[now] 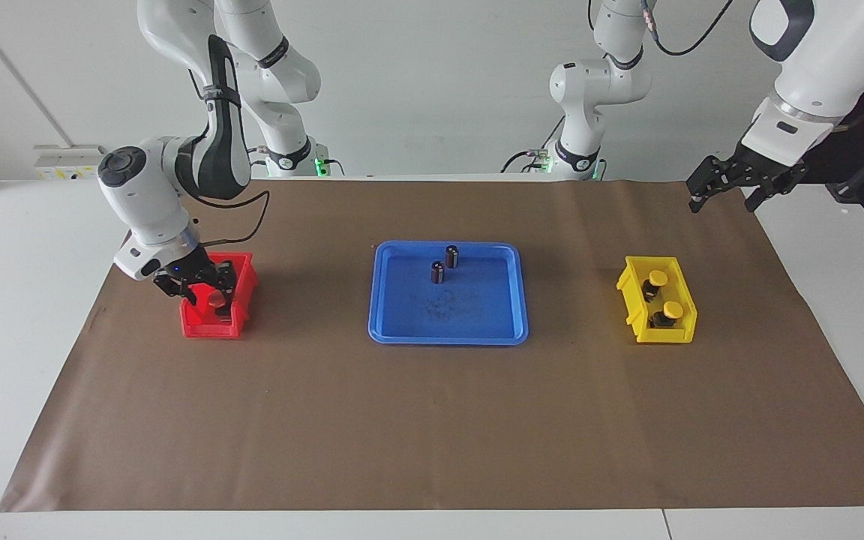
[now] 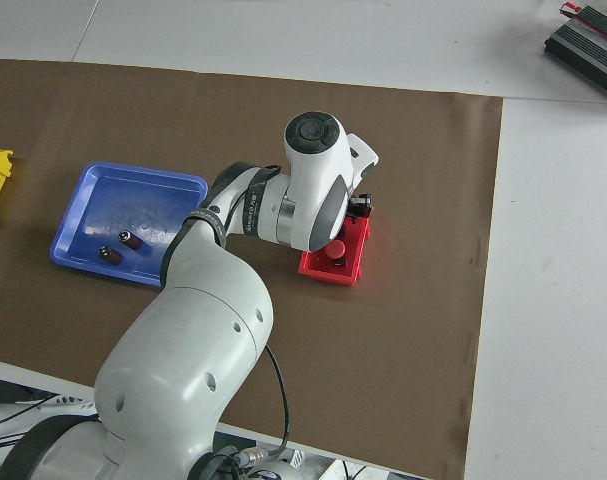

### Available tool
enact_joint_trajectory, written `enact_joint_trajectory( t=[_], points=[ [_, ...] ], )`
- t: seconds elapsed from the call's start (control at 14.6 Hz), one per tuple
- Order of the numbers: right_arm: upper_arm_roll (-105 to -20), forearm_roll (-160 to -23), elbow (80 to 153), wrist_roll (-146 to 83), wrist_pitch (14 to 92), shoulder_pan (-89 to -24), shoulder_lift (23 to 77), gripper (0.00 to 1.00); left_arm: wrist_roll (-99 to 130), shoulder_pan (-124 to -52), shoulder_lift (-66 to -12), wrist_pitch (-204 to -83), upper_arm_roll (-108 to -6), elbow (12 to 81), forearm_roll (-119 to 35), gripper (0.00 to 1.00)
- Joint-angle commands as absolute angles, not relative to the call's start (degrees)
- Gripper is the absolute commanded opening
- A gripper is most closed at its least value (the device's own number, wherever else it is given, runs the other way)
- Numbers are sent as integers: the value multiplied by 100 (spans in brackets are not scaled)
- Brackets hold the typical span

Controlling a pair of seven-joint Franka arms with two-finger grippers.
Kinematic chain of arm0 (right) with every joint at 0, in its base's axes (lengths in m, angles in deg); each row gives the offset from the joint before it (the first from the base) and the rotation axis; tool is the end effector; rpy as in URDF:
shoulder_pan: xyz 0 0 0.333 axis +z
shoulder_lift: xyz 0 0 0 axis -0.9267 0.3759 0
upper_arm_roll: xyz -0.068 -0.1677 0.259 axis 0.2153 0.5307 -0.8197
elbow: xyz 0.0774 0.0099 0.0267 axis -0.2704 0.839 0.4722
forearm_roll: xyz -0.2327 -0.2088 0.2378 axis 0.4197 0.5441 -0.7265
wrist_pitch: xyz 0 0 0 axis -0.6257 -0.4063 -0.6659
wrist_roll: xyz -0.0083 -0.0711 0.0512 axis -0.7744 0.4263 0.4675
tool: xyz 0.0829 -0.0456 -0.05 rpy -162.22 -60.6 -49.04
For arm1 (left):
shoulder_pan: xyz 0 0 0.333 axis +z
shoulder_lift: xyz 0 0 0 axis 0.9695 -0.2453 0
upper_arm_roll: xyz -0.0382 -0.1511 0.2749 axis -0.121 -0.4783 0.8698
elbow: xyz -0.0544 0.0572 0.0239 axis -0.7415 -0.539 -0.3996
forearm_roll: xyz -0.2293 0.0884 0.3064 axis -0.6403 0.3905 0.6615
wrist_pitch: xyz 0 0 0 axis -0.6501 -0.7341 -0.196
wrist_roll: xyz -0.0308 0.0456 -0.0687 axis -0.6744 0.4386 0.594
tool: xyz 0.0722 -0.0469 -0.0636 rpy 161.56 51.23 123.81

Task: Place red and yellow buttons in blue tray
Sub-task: 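Grasp a red button in the red holder with the right gripper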

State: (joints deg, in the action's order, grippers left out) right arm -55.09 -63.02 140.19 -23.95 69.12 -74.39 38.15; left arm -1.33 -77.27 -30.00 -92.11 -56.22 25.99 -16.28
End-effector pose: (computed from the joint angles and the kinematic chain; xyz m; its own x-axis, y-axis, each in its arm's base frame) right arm 0.5354 -0.0642 0.3551 0.9913 0.1186 0.0575 0.1195 -0.9928 -0.0129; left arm 0.5508 -0.0333 0.6303 0.9957 -0.0879 -0.0295 -0.0883 -0.9960 -0.0123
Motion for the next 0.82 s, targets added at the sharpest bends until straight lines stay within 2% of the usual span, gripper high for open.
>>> enact_joint_trajectory(
  t=[0.0, 0.27, 0.34, 0.48, 0.61, 0.68, 0.75],
  points=[
    [-5544, -6452, 14291, -2215, 7072, -7495, 3617, 67, -108, -7677, -2789, -9153, -5628, 2813, -1678, 100],
    [-5544, -6452, 14292, -2093, 7134, -7539, 3704, 50, -125, -7677, -2789, -9171, -5637, 2813, -1652, 100],
    [-5544, -6452, 14283, -1909, 7169, -7565, 3731, 43, -125, -7677, -2789, -9214, -5637, 2822, -1652, 100],
    [-5536, -6452, 14187, -1855, 7134, -7557, 3758, 14, -161, -7677, -2798, -9259, -5645, 2813, -1643, 100],
    [-5536, -6382, 13749, -1819, 6663, -7504, 3863, 13, -169, -7668, -2737, -9503, -5646, 3014, -1652, 100],
    [-5527, -6355, 13329, -1767, 6137, -7513, 3942, 13, -161, -7642, -2684, -9783, -5637, 3285, -1652, 100],
    [-5527, -6303, 12811, -1680, 5471, -7513, 4003, 13, -108, -7590, -2666, -10230, -5637, 3644, -1652, 96]
  ],
)
